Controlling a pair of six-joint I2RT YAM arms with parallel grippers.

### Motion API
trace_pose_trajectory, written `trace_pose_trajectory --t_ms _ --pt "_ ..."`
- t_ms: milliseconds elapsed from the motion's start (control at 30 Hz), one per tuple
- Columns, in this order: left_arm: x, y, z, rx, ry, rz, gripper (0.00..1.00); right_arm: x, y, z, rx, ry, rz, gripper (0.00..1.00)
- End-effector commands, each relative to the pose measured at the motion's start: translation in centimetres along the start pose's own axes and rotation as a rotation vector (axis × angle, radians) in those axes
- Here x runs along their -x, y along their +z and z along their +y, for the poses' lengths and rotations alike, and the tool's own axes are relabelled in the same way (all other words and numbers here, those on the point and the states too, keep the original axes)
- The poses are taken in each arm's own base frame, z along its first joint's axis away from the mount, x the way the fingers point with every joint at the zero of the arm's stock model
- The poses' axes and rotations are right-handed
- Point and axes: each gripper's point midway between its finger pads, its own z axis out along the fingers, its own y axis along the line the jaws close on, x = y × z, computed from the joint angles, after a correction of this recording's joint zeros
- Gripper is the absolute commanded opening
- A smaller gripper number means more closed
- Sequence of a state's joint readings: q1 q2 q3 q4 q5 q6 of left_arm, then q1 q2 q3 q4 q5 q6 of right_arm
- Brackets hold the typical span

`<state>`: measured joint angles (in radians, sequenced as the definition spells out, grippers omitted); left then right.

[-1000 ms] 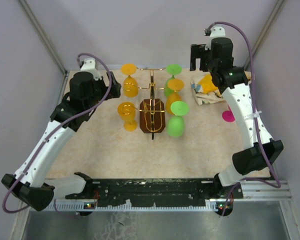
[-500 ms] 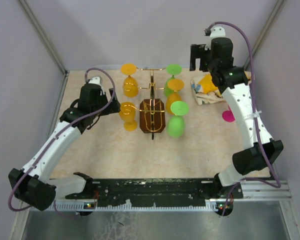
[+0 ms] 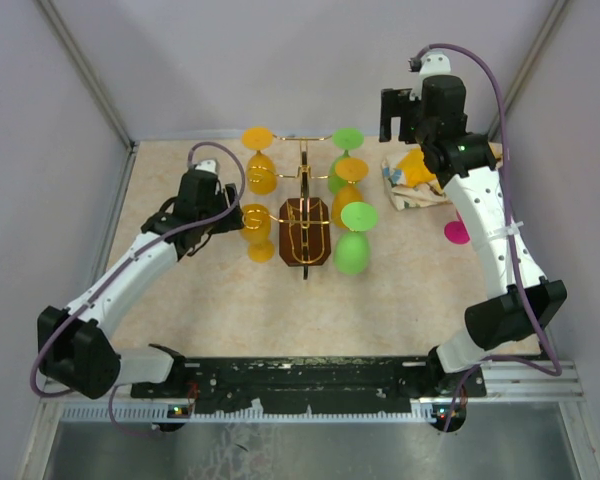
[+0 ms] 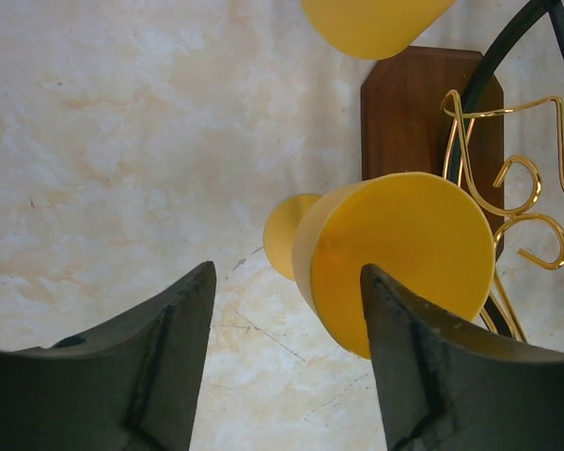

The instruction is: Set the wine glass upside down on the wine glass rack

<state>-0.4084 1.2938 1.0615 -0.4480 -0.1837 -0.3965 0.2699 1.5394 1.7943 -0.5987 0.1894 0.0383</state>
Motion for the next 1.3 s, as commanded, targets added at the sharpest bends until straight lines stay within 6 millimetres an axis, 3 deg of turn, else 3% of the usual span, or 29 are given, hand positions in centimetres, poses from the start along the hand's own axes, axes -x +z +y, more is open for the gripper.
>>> trace_pose_trajectory --t_ms 0,200,467,567,667,833,967,1133,1267 --pt "0.8 0.6 0.2 0.012 0.011 -0.026 0.64 1.7 -0.9 -0.4 -0.006 0.01 -0.06 0.98" --pt "0.2 1.2 0.1 0.011 0.02 -0.001 0.41 1.8 -0.9 -0.4 -0.004 0.011 -0.063 0.98" --pt "0.2 1.4 0.3 0.024 0.017 0.003 0.01 1.6 -0.8 -0.3 0.002 0.001 -0.062 0.99" --pt "1.0 0.9 1.2 0.072 0.015 -0.021 0.0 1.5 -0.7 -0.2 0.008 -0.001 -0.062 0.99" --pt "2.6 0.2 3.5 0.184 0.016 -0.068 0.0 1.5 -0.7 -0.1 0.014 0.0 -0.062 0.99" --pt "6.8 -2.0 7.0 0.321 -0.001 -0.203 0.0 1.7 -0.8 0.5 0.047 0.005 -0.072 0.99" --pt "11.3 -4.5 8.2 0.388 0.044 -0.357 0.0 2.6 -1.5 2.0 0.135 0.009 -0.113 0.99" --pt "18.1 -8.3 6.8 0.353 0.119 -0.584 0.0 3.5 -2.2 4.0 0.248 0.052 -0.142 0.99" --pt "23.3 -12.1 3.6 0.232 0.228 -0.778 0.0 3.8 -2.3 5.0 0.298 0.096 -0.146 0.99"
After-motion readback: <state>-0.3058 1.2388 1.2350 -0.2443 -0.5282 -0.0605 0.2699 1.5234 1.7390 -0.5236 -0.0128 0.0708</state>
